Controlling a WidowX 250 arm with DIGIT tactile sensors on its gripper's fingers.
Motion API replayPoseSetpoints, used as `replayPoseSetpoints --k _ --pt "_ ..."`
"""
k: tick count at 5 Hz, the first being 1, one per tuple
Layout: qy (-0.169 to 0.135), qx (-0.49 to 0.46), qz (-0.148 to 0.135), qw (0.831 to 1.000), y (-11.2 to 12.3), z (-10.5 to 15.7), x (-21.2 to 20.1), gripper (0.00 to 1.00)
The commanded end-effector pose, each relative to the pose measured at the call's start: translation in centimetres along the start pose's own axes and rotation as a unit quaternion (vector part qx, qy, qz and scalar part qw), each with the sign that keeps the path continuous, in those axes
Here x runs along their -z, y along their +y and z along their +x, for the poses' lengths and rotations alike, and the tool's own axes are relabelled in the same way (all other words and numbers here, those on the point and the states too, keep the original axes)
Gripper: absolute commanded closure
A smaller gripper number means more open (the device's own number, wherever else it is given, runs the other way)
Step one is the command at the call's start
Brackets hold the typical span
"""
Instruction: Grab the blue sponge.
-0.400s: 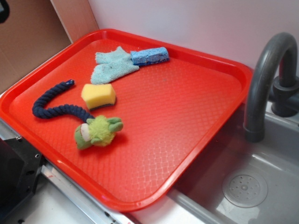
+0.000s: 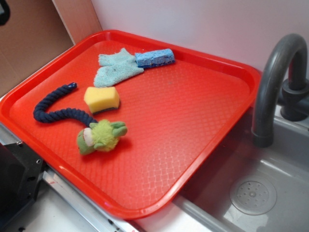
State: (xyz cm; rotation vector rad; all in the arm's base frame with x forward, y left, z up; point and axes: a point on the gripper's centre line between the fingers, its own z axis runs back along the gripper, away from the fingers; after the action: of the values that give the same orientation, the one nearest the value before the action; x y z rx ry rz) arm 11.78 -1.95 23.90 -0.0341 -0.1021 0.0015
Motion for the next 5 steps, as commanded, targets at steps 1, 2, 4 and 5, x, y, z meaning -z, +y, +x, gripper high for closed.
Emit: replayPoseSetpoints --k 1,2,4,5 --pt "-0.049 0.126 0.051 0.990 3.4 4.9 2.7 0.00" --pt "-0.053 0.165 0.062 0.983 4.2 7.4 4.6 0.00" --pt "-0.061 0.169 0.093 0.979 5.6 14.5 10.2 0.00" --pt "-0.059 0.178 0.076 0.979 6.1 16.7 11.7 0.00"
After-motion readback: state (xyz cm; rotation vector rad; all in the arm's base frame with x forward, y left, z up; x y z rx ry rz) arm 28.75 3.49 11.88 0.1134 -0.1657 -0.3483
